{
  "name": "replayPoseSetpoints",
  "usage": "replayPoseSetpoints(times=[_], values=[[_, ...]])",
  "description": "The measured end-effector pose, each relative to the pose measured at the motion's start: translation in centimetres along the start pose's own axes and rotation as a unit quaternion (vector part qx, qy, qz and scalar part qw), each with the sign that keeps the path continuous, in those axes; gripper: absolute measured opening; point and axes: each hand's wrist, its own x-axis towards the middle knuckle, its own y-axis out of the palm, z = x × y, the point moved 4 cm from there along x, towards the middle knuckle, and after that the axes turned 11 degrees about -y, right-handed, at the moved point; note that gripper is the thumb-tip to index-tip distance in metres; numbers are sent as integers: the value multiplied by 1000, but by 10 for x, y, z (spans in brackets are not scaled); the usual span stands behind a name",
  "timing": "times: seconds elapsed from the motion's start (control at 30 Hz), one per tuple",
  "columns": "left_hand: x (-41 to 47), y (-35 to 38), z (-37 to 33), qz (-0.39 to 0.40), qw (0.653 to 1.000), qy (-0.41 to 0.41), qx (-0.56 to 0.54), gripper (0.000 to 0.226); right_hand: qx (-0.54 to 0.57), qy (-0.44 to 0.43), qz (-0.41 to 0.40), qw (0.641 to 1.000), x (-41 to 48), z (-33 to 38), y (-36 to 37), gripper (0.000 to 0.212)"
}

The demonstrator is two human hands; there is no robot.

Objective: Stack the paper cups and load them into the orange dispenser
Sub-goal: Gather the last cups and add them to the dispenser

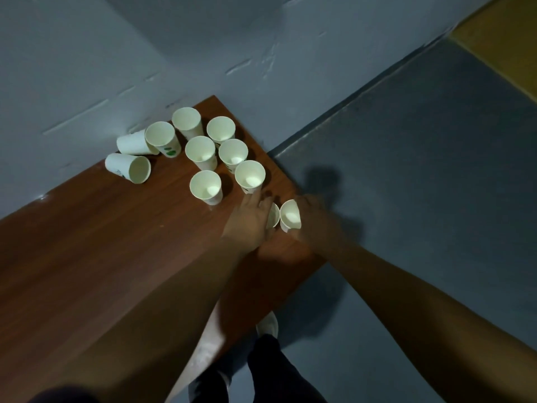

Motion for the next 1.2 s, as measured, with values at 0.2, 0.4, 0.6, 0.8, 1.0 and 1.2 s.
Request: replayPoseSetpoints(times=[0.2, 0.4, 0.6, 0.8, 1.0, 1.2], values=[[-39, -31, 48, -35, 992, -79, -96, 72, 16, -43, 1, 999, -3, 33, -16, 81], [-114, -91, 133, -117, 960, -209, -146, 67, 38, -139, -7, 990, 21, 124, -25, 73], [-222, -145, 214, -220, 913, -318, -132, 65, 29, -231, 43, 972, 47, 255, -12, 71], [-357, -166, 293, -301, 843, -423, -140, 64, 30, -314, 74, 946, 47, 389, 28, 73], [-487, -170, 374, -362, 760, -511, -173, 64, 38, -369, 107, 922, 27, 520, 94, 74], [-560, -172, 473, -399, 709, -547, -197, 61, 61, -377, 112, 917, 17, 624, 156, 78]])
